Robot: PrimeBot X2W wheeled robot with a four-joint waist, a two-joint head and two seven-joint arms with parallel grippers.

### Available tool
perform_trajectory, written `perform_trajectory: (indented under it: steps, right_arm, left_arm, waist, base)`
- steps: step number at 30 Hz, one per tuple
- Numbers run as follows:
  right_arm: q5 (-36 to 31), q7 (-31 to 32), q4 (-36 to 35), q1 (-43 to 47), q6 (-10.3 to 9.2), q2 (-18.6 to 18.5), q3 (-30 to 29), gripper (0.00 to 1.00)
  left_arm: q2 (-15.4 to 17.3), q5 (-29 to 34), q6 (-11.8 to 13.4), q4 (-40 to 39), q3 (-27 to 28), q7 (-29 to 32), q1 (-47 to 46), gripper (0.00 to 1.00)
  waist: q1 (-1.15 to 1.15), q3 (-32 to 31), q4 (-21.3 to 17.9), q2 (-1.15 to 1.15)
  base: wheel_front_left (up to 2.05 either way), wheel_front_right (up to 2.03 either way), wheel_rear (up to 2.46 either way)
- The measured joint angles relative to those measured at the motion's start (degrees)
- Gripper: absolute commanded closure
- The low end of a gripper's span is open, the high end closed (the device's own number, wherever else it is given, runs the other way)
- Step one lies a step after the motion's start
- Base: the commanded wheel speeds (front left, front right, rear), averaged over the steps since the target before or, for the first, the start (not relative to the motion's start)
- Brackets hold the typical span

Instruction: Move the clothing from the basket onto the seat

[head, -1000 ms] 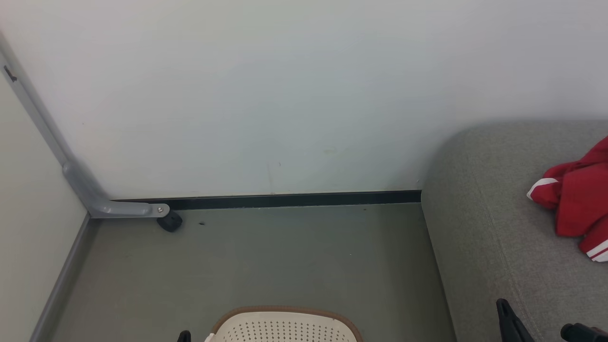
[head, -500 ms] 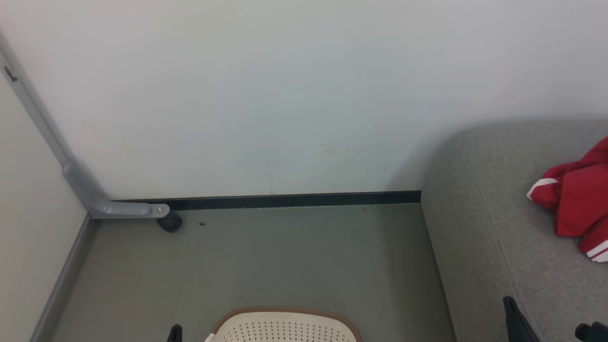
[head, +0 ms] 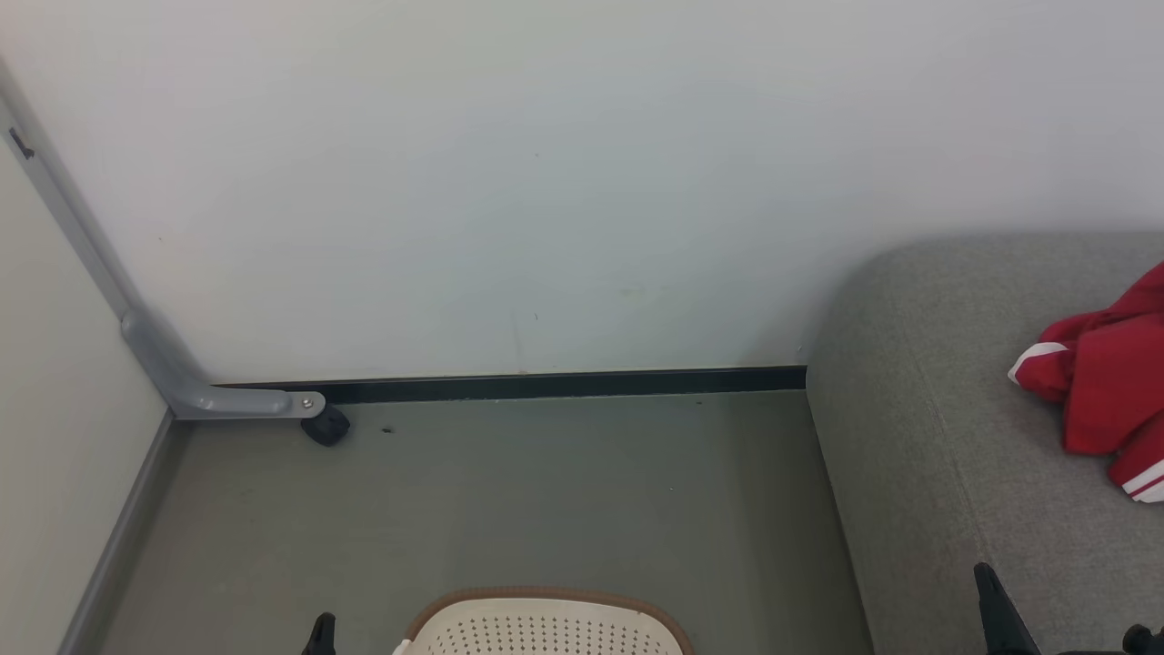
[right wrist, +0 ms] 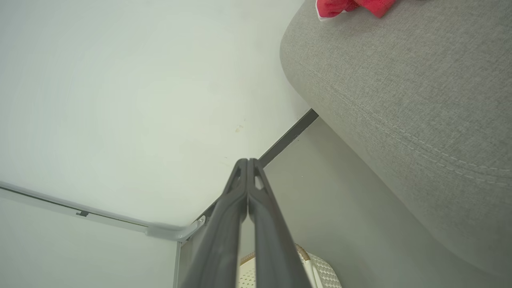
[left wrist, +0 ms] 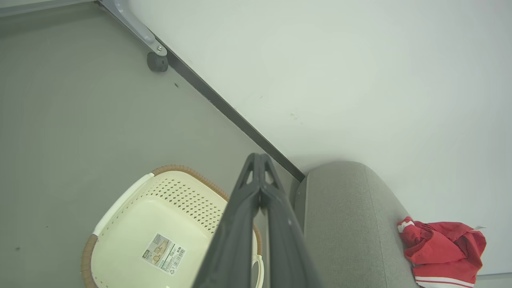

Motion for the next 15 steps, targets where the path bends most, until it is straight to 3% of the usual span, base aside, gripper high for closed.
perform_trajectory:
  steps: [15]
  right_arm:
    - [10.78,2.34,1.74,-1.46,1.99,1.96,-3.60,1.00]
  left_arm:
    - [-0.12,-11.23,-2.04,0.48,2.78,2.35,-1.22,1.00]
  waist:
    - [0.00,-0.09,0.01,0.00]
  base:
    - [0.00,0.00,0.00]
